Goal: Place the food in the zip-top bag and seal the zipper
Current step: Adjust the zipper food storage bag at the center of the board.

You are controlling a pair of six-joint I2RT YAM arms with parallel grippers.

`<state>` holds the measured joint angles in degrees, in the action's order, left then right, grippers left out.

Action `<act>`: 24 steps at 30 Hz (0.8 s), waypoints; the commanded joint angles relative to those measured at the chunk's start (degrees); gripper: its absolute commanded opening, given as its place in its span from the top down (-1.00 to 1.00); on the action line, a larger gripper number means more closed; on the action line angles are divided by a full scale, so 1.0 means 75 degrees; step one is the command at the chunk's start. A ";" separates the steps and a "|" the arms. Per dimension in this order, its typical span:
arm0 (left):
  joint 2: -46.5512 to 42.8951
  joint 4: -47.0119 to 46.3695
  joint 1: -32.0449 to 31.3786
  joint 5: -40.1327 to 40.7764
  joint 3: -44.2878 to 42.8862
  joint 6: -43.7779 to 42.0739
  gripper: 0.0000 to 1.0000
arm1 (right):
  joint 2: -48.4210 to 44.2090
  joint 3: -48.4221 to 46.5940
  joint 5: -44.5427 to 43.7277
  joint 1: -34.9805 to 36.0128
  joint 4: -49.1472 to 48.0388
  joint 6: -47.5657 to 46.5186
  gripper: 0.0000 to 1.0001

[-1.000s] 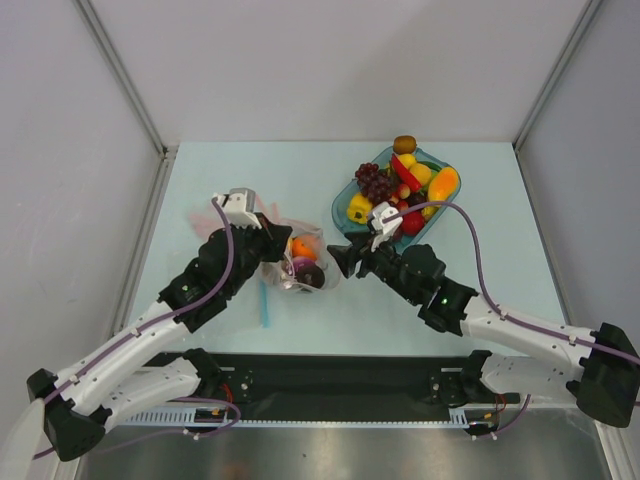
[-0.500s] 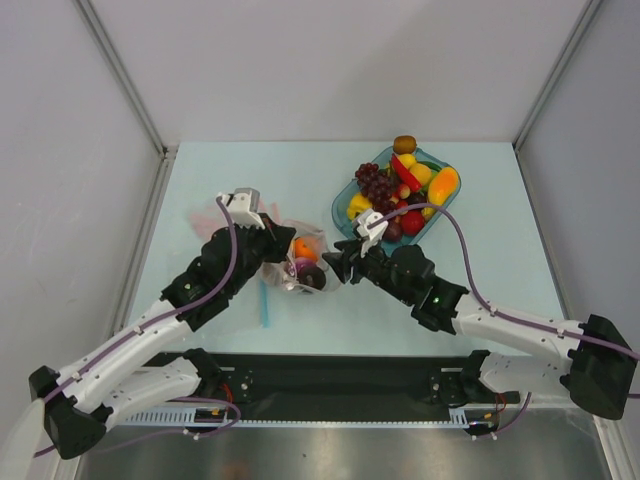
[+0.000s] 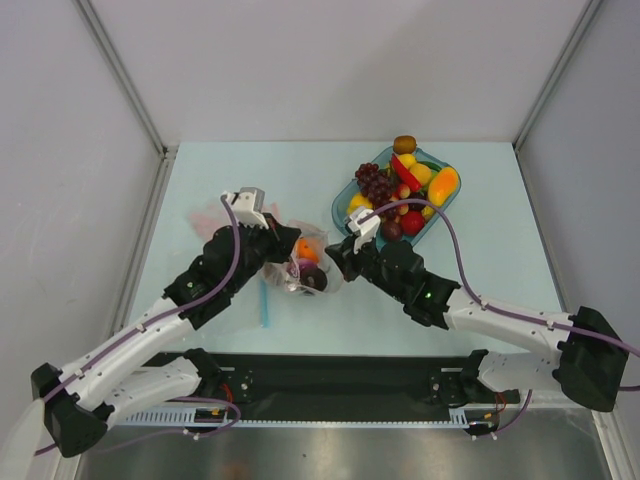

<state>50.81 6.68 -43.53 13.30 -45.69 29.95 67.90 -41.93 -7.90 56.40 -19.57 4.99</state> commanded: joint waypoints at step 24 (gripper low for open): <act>0.1511 -0.2929 -0.1623 -0.2645 0.0045 -0.3284 -1.00 | -0.0815 -0.0139 0.0702 -0.4391 0.1614 0.3365 1.00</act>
<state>61.84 -7.99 -50.06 -10.66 -45.76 15.79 61.28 -40.29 -5.50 24.40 -8.23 27.92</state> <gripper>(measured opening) 0.996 0.012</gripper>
